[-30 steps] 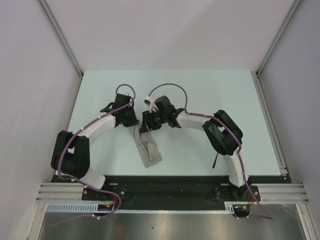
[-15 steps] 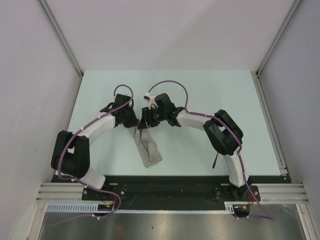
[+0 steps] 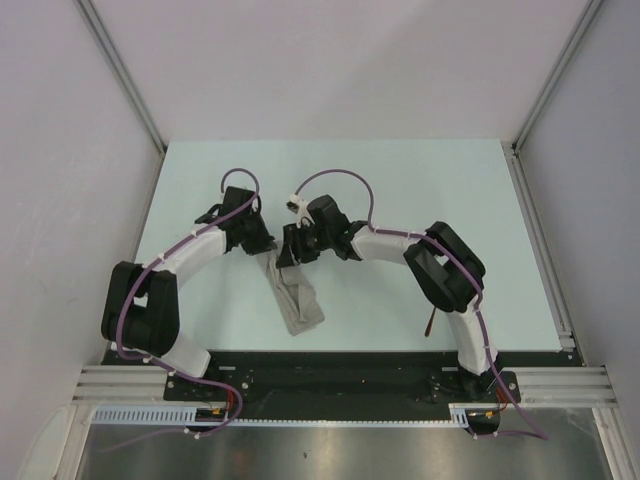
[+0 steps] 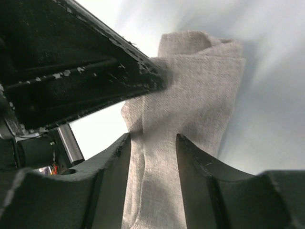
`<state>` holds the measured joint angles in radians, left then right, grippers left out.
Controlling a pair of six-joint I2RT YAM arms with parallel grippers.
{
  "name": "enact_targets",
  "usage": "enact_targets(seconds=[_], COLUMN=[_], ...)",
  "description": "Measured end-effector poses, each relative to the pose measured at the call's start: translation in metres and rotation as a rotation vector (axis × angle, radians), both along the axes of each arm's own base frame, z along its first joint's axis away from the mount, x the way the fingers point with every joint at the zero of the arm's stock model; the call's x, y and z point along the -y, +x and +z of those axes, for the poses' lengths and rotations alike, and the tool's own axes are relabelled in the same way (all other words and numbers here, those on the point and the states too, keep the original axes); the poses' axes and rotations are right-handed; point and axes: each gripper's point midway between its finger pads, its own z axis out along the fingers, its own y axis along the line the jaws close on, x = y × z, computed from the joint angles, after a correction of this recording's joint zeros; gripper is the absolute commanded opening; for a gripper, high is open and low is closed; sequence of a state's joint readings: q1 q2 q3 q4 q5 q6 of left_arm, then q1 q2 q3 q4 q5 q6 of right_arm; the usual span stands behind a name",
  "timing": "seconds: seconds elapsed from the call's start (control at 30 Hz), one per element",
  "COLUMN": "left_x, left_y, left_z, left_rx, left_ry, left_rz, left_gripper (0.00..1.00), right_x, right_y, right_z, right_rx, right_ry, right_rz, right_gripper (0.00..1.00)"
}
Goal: Fold the napkin into a case and place the utensils inside
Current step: Stuff the top corner of the smaller-rectangle-folded napkin into the folded napkin.
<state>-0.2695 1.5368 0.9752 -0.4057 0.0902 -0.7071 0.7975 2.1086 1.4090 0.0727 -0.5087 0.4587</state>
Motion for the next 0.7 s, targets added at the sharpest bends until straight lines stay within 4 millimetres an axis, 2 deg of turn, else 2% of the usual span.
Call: enact_targets(seconds=[0.1, 0.23, 0.33, 0.47, 0.57, 0.7], left_x=[-0.001, -0.004, -0.004, -0.003, -0.006, -0.006], left_y=[0.000, -0.001, -0.002, -0.002, -0.003, -0.003], left_z=[0.000, -0.002, -0.002, -0.002, -0.003, -0.002], left_rx=[0.002, 0.001, -0.001, -0.005, -0.012, -0.019], left_ry=[0.007, 0.027, 0.029, 0.023, 0.023, 0.010], left_rz=[-0.010, -0.021, -0.022, -0.016, -0.006, 0.013], left_gripper=[0.00, 0.00, 0.00, 0.00, 0.00, 0.00], right_x=[0.006, 0.011, 0.009, 0.001, -0.004, -0.008], right_y=[0.003, 0.015, 0.025, 0.028, 0.029, 0.026], right_z=[0.004, 0.024, 0.037, 0.047, 0.044, 0.029], right_rx=[0.004, 0.040, 0.066, 0.085, 0.084, 0.064], right_ry=[-0.007, 0.017, 0.037, 0.062, 0.064, 0.046], right_rz=[-0.013, -0.029, -0.040, -0.030, -0.026, -0.019], right_gripper=[0.55, 0.56, 0.55, 0.53, 0.52, 0.51])
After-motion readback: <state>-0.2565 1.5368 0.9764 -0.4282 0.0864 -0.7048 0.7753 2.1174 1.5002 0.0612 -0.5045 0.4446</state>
